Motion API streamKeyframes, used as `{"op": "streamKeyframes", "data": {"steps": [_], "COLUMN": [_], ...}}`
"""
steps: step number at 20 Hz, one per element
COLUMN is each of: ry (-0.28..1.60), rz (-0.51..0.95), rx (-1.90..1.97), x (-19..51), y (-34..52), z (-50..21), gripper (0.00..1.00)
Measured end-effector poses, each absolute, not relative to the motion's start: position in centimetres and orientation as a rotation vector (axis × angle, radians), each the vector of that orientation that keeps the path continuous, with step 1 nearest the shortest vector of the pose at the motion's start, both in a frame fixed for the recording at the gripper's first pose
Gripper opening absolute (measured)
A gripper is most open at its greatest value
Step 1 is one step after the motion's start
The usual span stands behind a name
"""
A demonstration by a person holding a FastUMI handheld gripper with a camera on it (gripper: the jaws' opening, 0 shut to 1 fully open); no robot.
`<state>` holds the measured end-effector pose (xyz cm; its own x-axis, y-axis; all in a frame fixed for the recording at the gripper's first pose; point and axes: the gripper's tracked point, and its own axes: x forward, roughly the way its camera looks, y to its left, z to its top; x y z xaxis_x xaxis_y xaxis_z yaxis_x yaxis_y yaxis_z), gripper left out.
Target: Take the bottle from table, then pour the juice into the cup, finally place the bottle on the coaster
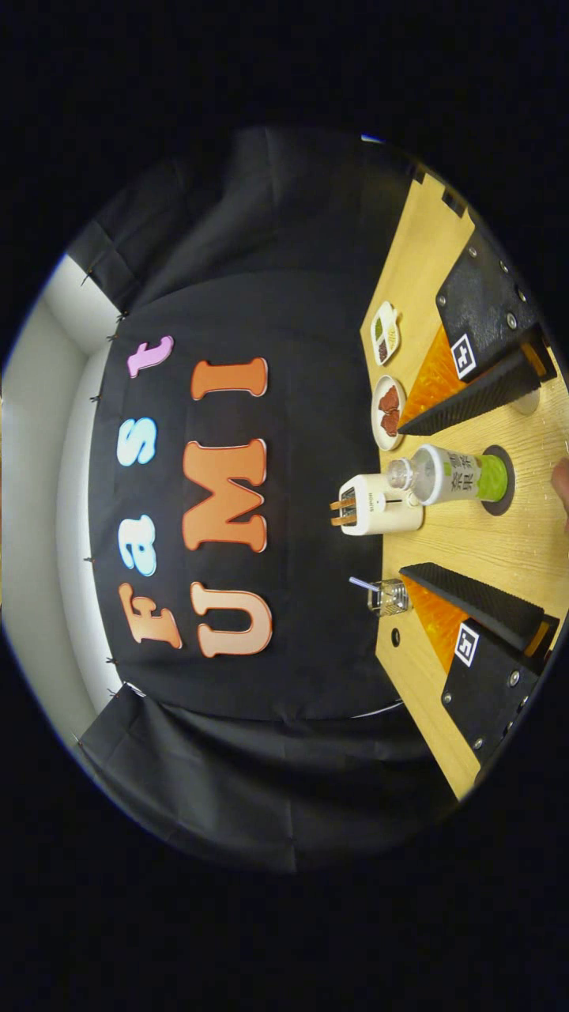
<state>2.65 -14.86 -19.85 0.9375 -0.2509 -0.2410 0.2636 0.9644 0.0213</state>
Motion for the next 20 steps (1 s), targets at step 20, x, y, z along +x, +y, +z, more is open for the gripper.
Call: {"op": "streamKeyframes", "data": {"steps": [20], "ry": [0.159], "rz": [-0.095], "rx": [0.065], "x": [0.9], "y": [0.7], "z": [-7.1], "gripper": [0.97]}}
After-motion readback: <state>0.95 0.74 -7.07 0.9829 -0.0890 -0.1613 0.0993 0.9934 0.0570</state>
